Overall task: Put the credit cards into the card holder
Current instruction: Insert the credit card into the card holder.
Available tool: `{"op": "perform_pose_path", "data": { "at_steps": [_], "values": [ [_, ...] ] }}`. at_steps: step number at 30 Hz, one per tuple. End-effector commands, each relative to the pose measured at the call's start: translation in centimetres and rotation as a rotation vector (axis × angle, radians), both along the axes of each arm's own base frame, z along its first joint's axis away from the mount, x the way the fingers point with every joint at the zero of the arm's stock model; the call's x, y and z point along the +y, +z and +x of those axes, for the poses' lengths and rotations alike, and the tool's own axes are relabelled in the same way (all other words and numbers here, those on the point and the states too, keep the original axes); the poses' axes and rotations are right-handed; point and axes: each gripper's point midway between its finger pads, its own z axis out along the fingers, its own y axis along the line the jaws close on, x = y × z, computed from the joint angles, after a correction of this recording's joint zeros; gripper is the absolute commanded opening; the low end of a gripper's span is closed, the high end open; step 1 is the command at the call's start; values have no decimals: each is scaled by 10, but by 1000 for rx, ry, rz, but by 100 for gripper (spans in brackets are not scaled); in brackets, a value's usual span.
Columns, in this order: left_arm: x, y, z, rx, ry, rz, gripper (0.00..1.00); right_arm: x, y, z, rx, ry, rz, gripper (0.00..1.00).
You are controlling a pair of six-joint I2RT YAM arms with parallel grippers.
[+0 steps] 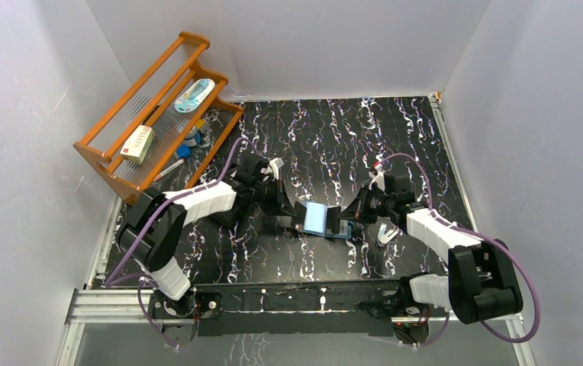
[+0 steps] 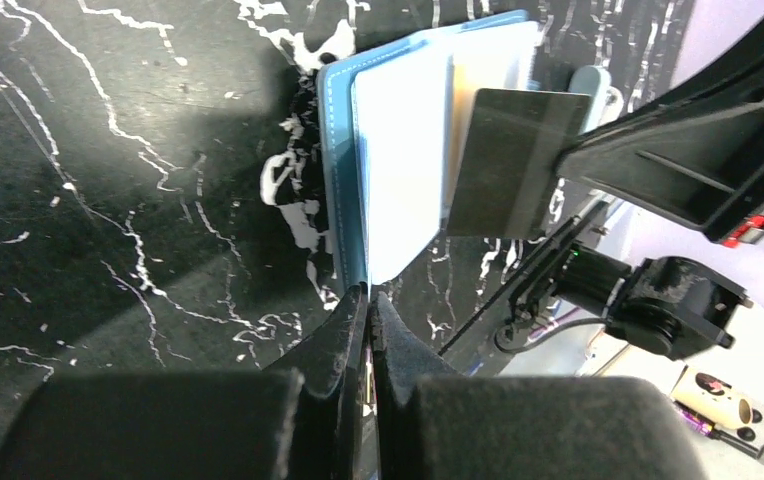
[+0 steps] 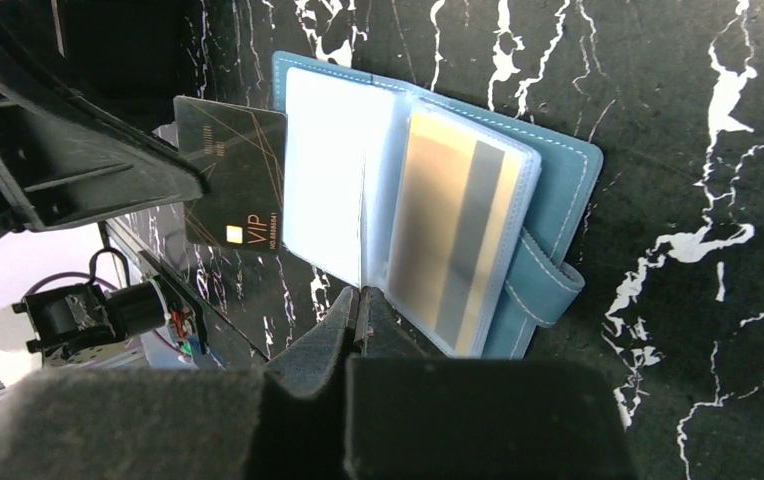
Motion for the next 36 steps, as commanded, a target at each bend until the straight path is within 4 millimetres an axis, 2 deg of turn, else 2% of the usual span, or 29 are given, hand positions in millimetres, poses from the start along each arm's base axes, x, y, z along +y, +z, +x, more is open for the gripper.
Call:
{"op": "perform_pose_path", "data": {
  "at_steps": [1, 11, 19, 31, 36],
  "values": [
    [-2, -4, 7, -28, -8, 28, 0, 3, 10, 14, -61, 30, 36, 0],
    [16, -31, 4, -9, 10, 159, 0, 7, -1, 19, -34, 43, 123, 0],
    [15, -37, -1, 2, -1, 166, 0, 8, -15, 20, 6, 31, 132, 0],
    [23, -45, -7, 20, 11, 219, 0, -12, -26, 19, 39, -19, 98, 0],
    [24, -46, -7, 21, 16, 233, 0, -11, -29, 17, 49, -11, 124, 0]
  ]
}}
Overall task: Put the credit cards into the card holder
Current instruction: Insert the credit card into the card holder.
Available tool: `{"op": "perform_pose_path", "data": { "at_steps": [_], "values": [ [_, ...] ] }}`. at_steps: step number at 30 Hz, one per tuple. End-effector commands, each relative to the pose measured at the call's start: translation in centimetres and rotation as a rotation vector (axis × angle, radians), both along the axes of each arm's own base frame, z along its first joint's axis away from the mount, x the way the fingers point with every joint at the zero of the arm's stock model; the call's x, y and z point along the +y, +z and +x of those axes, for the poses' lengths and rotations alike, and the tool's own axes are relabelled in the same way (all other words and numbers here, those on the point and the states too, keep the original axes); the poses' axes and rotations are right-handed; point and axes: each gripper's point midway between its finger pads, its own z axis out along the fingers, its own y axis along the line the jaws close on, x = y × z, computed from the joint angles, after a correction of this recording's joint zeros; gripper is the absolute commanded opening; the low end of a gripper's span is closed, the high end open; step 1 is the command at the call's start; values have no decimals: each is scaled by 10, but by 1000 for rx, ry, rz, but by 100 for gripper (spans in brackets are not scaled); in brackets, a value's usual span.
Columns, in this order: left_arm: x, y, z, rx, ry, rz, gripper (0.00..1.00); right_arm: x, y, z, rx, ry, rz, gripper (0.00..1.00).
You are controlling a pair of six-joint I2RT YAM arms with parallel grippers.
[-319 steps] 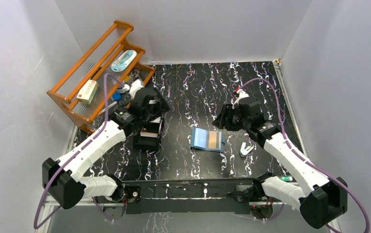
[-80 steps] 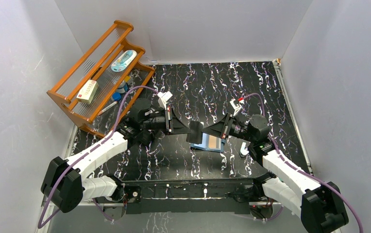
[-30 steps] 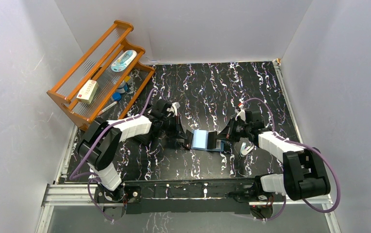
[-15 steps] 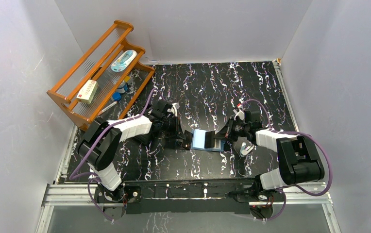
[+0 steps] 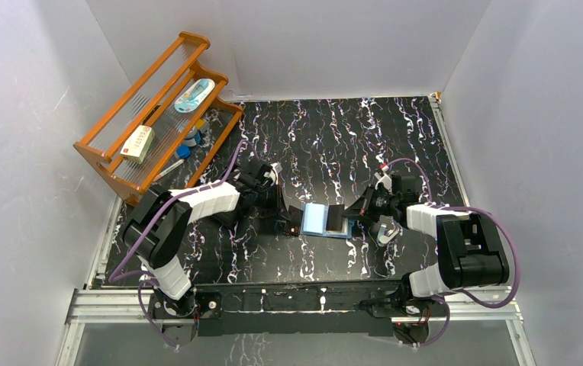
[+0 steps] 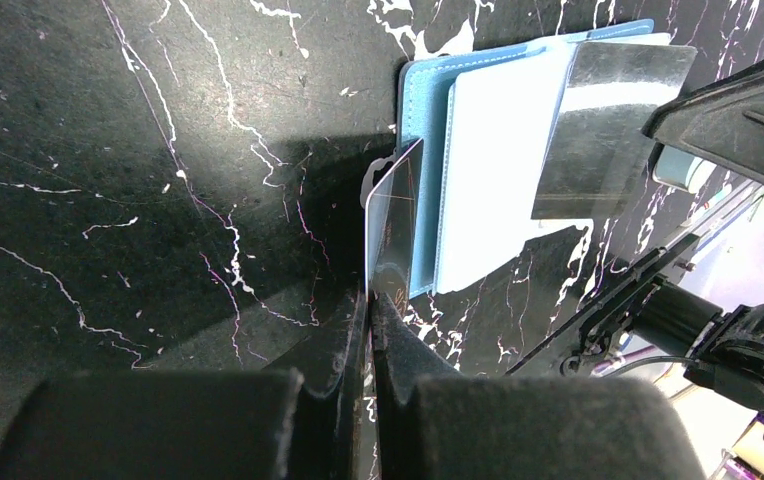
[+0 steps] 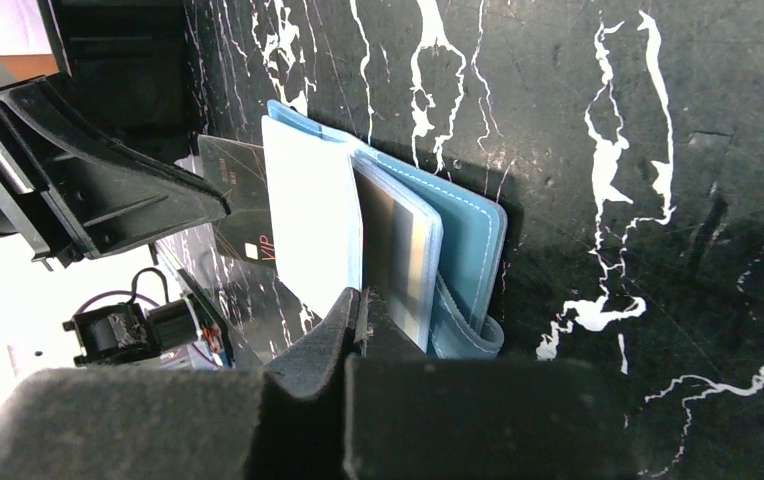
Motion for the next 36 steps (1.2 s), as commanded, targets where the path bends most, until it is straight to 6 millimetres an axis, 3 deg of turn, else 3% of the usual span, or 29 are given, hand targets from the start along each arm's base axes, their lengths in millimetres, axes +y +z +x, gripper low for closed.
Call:
{"op": "perform_pose_path", "data": {
  "at_steps": [1, 36],
  "values": [
    [7, -8, -6, 23, -6, 61, 0, 2, -2, -5, -12, 33, 28, 0],
    [3, -14, -15, 45, -9, 72, 0, 13, -15, 2, -32, 55, 53, 0]
  ]
}}
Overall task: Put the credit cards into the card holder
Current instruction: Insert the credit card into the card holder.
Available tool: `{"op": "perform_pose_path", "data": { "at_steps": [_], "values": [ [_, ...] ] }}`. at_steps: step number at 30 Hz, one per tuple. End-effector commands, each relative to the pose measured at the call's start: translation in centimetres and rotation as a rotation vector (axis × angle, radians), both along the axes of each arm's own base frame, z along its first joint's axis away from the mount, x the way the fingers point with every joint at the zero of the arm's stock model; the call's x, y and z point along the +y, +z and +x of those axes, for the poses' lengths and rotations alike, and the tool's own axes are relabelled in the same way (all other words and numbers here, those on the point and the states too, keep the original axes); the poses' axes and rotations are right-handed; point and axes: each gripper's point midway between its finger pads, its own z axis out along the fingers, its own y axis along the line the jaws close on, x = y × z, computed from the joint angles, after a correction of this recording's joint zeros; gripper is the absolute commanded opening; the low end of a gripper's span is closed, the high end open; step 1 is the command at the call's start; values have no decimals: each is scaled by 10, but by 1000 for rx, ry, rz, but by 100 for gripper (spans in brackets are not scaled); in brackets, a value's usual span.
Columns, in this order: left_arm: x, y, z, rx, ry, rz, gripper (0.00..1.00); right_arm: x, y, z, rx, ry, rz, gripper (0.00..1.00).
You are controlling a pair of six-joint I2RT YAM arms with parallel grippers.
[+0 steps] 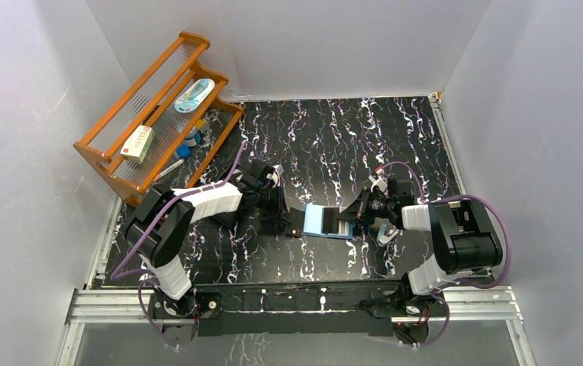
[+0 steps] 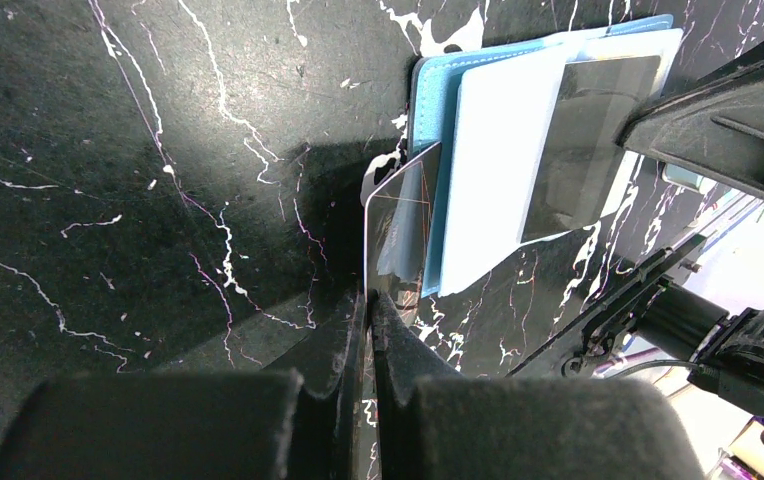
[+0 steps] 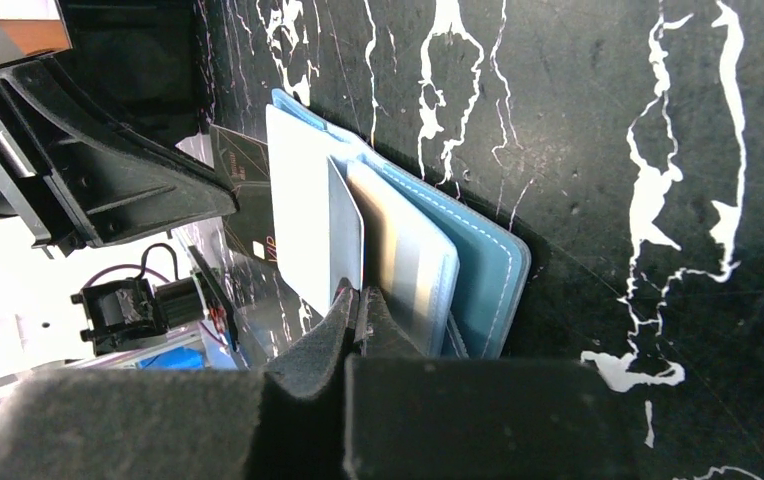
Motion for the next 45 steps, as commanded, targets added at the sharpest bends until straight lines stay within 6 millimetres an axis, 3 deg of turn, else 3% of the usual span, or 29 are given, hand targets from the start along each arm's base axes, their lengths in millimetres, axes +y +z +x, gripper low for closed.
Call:
{"op": "perform_pose_path", "data": {
  "at_steps": [1, 18, 23, 28, 33, 38, 45],
  "values": [
    [7, -9, -10, 27, -8, 57, 0, 1, -2, 6, -38, 3, -13, 0],
    [3, -7, -13, 30, 7, 56, 0, 15, -6, 10, 2, -31, -25, 0],
    [0, -7, -14, 33, 13, 52, 0, 30, -8, 9, 21, -25, -28, 3],
    [-2, -7, -16, 40, 17, 52, 0, 40, -11, 8, 37, -23, -85, 10],
    [0, -5, -19, 38, 27, 59, 0, 20, -13, 11, 22, -56, -250, 24],
    [3, -3, -19, 33, 42, 67, 0, 8, 8, 14, -34, -73, -318, 37],
    [1, 0, -17, 30, 52, 59, 0, 21, 21, 13, -64, -38, -281, 42]
  ]
}}
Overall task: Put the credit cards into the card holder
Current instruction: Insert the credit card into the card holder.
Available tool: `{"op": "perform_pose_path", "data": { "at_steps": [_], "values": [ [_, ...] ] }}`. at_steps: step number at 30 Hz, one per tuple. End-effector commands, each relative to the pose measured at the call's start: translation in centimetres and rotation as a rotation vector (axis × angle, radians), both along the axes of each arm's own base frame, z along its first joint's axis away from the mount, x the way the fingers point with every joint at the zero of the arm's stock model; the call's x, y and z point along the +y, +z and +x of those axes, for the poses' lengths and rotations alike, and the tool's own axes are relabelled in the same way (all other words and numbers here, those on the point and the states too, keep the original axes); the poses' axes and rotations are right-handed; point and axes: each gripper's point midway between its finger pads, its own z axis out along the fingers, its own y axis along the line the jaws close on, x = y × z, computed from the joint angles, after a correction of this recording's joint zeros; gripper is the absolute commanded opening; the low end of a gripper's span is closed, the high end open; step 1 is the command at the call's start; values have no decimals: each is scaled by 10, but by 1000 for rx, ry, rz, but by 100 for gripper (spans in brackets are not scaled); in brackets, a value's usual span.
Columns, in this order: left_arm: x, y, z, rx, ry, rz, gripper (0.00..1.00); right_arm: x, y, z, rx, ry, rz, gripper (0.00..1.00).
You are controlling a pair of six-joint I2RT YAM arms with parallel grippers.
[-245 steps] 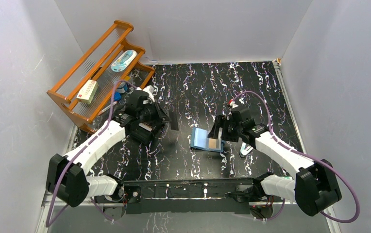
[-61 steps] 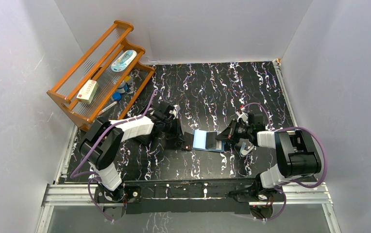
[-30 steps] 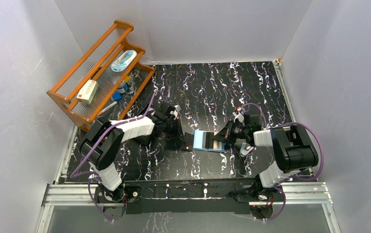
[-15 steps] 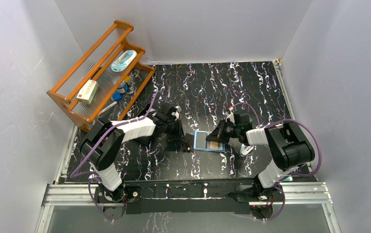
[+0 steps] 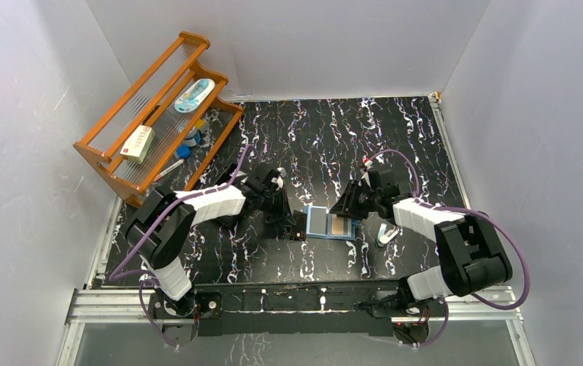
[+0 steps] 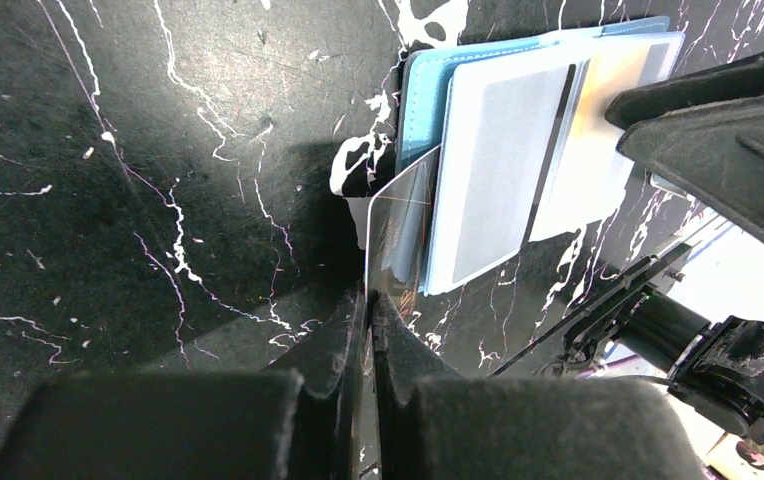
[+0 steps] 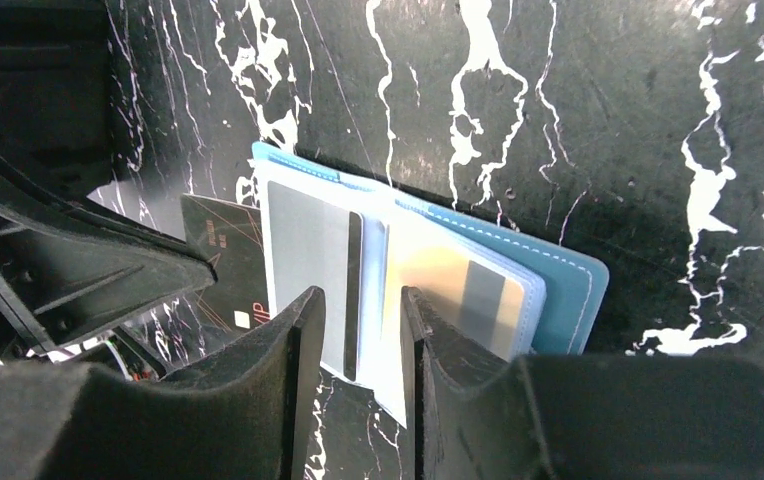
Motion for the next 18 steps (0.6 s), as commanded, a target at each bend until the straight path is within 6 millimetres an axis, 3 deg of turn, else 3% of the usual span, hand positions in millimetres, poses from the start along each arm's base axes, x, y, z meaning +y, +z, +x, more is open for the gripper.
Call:
{"op": "perform_pose_path", "data": {
  "at_steps": [1, 11, 14, 18],
  "values": [
    [11, 1, -8, 11, 12, 44, 0, 9, 9, 3, -30, 35, -6, 42],
    [6, 12, -7, 3, 19, 13, 0, 41, 11, -3, -33, 115, 28, 48],
    [8, 15, -7, 1, 24, 16, 0, 36, 12, -3, -34, 120, -13, 49],
    [14, 21, -7, -14, 42, 39, 0, 15, 20, -2, -55, 99, -137, 52]
  ]
}}
